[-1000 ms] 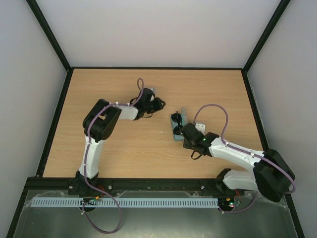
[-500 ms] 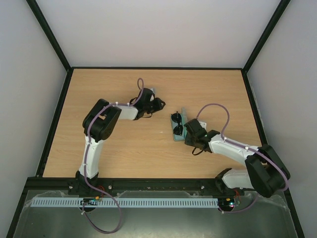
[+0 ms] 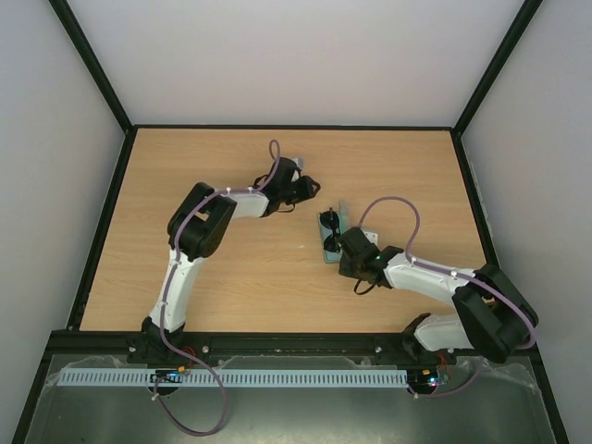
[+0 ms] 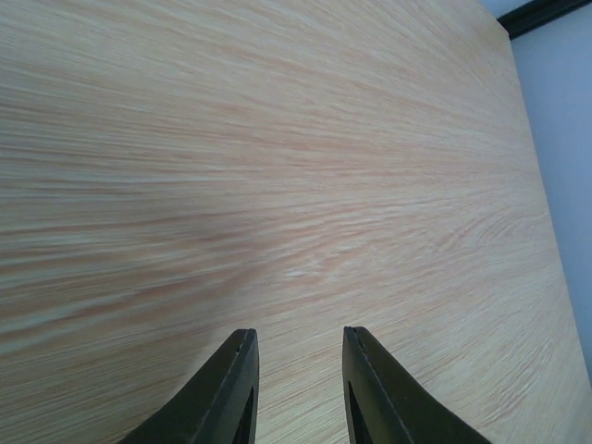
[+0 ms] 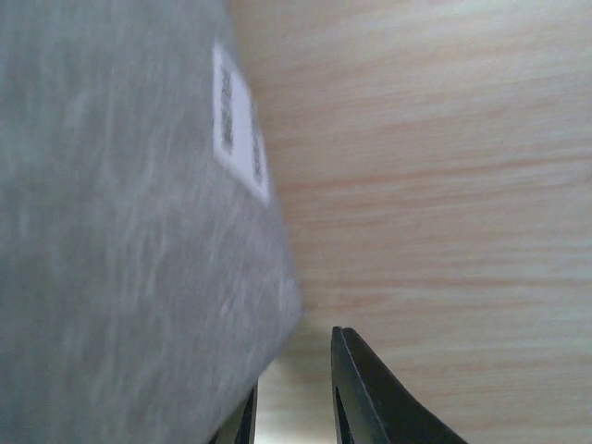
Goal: Organize the sunglasses
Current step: Adjust the sunglasses case at the center of the board.
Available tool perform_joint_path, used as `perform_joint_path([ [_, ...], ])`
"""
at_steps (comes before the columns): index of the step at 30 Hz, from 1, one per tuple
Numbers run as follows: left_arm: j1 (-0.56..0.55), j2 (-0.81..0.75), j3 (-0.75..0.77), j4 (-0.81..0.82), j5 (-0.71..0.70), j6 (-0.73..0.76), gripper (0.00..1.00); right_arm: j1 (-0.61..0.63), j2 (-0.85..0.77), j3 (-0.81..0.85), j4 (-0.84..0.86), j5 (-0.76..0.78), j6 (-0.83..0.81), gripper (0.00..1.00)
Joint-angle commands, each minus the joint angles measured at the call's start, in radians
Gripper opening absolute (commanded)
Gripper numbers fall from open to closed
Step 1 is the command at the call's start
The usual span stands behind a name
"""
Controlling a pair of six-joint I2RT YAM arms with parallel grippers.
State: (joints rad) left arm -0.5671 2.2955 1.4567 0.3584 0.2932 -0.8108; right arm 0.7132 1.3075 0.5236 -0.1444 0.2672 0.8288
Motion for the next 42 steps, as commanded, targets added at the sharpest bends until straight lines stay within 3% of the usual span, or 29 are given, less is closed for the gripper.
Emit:
perform_joint_path([
  [1, -0.034, 0.05, 0.055, -0.042, 0.021, 0.033, 0.28, -0.082, 0.019, 0.052, -0.027, 0.011, -0.062, 0.24],
  [10, -0.061, 0.075, 0.037, -0.037, 0.025, 0.038, 0.28, -0.19, 0.077, 0.148, -0.029, 0.013, -0.14, 0.23],
  [21, -0.048, -0.095, -0.387, 0.175, 0.024, -0.025, 0.27, -0.251, 0.186, 0.227, 0.014, 0.021, -0.189, 0.23],
  [38, -0.049, -0.247, -0.72, 0.361, -0.011, -0.077, 0.27, -0.257, -0.018, 0.175, -0.047, 0.039, -0.217, 0.3],
  [42, -0.05, -0.272, -0.745, 0.362, -0.025, -0.078, 0.24, -0.314, -0.043, 0.133, -0.026, 0.001, -0.203, 0.31],
])
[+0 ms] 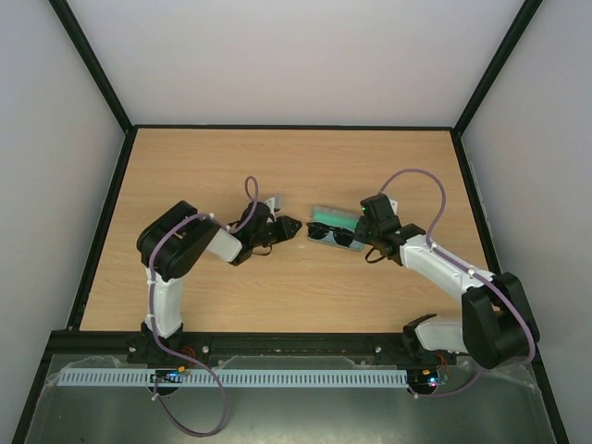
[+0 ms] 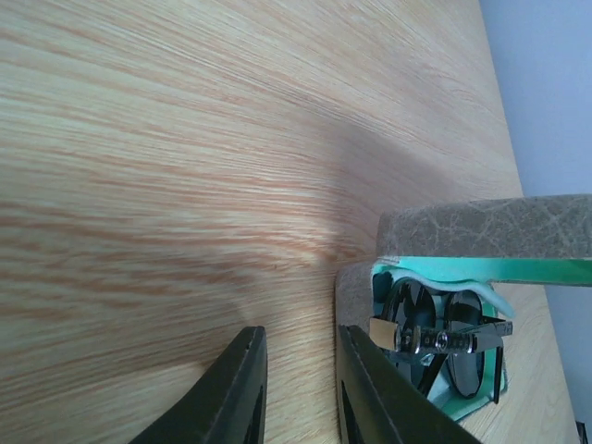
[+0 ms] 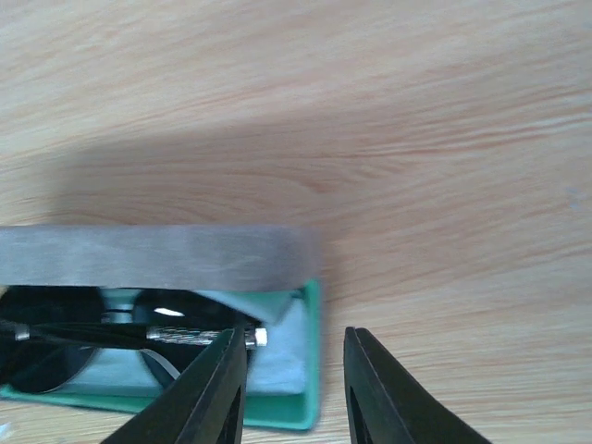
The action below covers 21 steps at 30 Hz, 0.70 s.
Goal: Organize the sunglasses
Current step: Adjust the sunglasses case at the center of the board, then adjust the sunglasses in the sunglasses case.
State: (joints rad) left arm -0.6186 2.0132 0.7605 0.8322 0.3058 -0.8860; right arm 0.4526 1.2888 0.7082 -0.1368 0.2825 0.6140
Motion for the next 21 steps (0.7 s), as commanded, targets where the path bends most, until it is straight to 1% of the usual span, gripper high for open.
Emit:
perform_joint_path([
  [1, 0.001, 0.005, -0.048, -0.117, -0.04, -0.001, 0.23, -0.077, -0.03, -0.065, -0.024, -0.039, 0.013, 0.31],
  [4, -0.008, -0.004, -0.03, -0.145, -0.06, 0.014, 0.2, -0.148, -0.048, -0.107, 0.017, -0.106, 0.017, 0.3],
  [7, -0.01, 0.005, 0.007, -0.181, -0.088, 0.032, 0.16, -0.19, -0.013, -0.123, 0.055, -0.16, 0.016, 0.28],
  [10, -0.011, 0.02, 0.049, -0.212, -0.102, 0.045, 0.12, -0.197, 0.047, -0.126, 0.097, -0.191, 0.017, 0.26],
  [15, -0.032, 0.036, 0.109, -0.271, -0.143, 0.072, 0.1, -0.211, 0.131, -0.121, 0.158, -0.215, 0.044, 0.25],
  [21, -0.063, 0.04, 0.148, -0.305, -0.168, 0.081, 0.09, -0.222, 0.203, -0.109, 0.198, -0.246, 0.048, 0.25],
])
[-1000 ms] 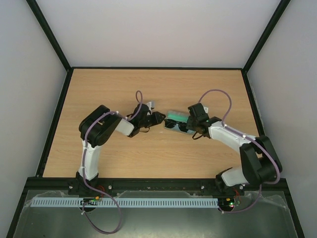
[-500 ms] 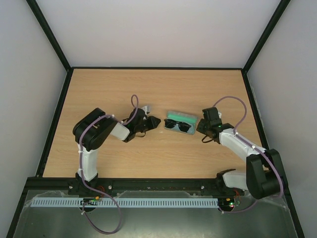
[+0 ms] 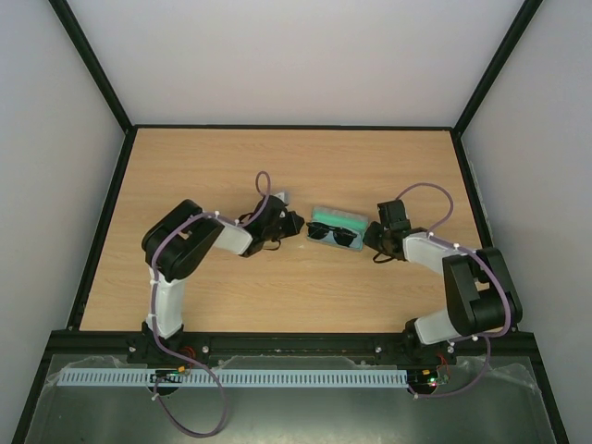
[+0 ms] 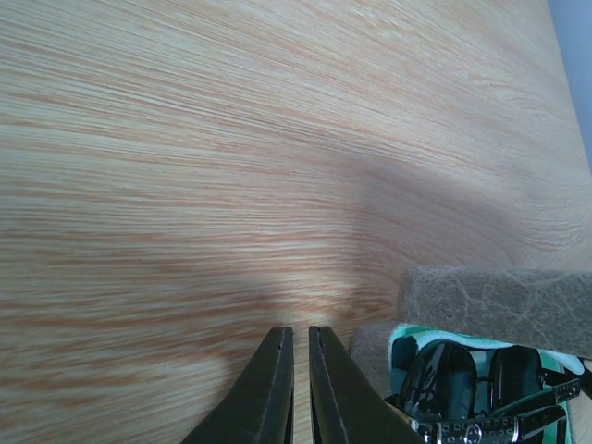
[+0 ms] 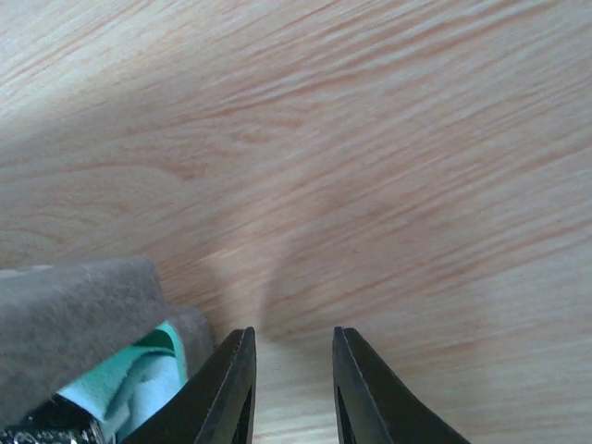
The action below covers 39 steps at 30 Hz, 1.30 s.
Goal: Organize the sunglasses
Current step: Adjust the sunglasses in the sunglasses case.
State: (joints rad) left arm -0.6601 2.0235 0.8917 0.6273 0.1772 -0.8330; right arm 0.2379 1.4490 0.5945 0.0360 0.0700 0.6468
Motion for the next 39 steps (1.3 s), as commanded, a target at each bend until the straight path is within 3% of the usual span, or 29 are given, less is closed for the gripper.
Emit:
perform_joint_path([
  [1, -0.024, 0.028, 0.02, -0.106, -0.047, 0.03, 0.09, -0.009, 0.05, 0.007, 0.03, -0.036, 0.016, 0.25],
  [22, -0.091, 0.027, 0.114, -0.199, -0.101, 0.058, 0.09, -0.008, 0.067, 0.007, 0.045, -0.064, 0.006, 0.24],
  [39, -0.05, -0.095, 0.023, -0.302, -0.222, 0.099, 0.1, -0.008, -0.003, -0.007, 0.026, -0.031, 0.01, 0.25],
])
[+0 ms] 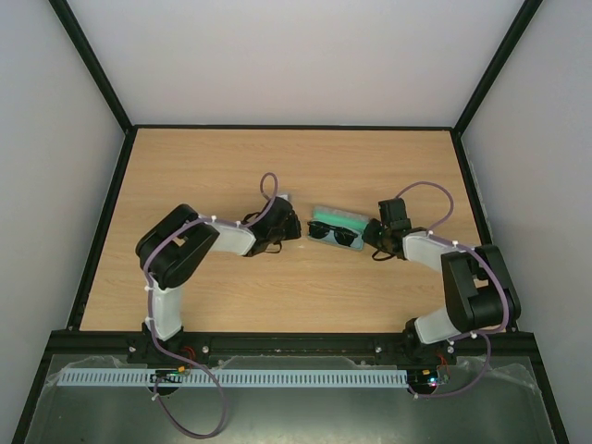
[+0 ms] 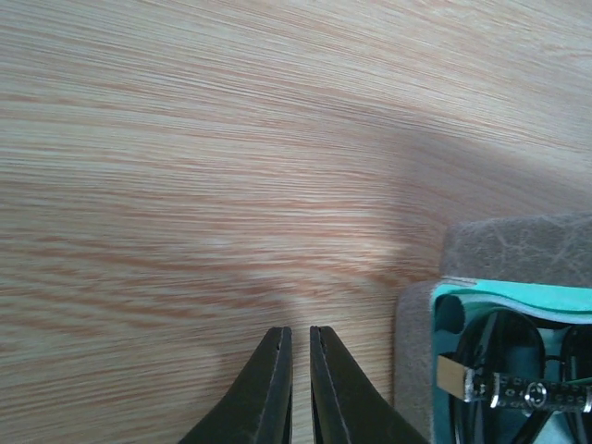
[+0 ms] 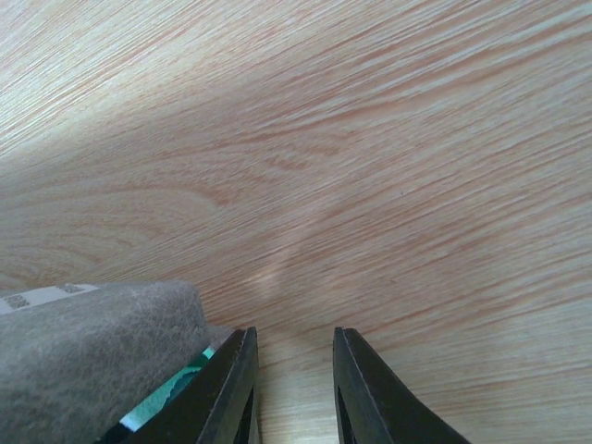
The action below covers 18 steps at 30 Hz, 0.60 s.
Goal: Organize the sunglasses
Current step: Adjust the sunglasses in the sunglasses case.
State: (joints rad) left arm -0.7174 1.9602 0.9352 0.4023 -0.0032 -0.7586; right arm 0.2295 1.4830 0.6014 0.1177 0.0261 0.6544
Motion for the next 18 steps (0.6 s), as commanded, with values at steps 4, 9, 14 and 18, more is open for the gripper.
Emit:
perform_joint_path([
  [4, 0.006, -0.052, -0.014, -0.063, -0.037, 0.024, 0.1, -0.009, -0.054, -0.038, -0.043, 0.014, 0.013, 0.21],
  [9, -0.002, -0.067, 0.001, -0.051, -0.034, 0.024, 0.1, -0.037, -0.078, -0.065, -0.014, -0.006, 0.028, 0.22],
  [14, -0.012, -0.067, 0.023, -0.052, -0.037, 0.024, 0.1, -0.08, -0.076, -0.073, 0.006, -0.05, 0.027, 0.22],
  [18, -0.019, -0.062, 0.044, -0.057, -0.045, 0.025, 0.1, -0.085, -0.052, -0.077, 0.034, -0.08, 0.03, 0.22],
])
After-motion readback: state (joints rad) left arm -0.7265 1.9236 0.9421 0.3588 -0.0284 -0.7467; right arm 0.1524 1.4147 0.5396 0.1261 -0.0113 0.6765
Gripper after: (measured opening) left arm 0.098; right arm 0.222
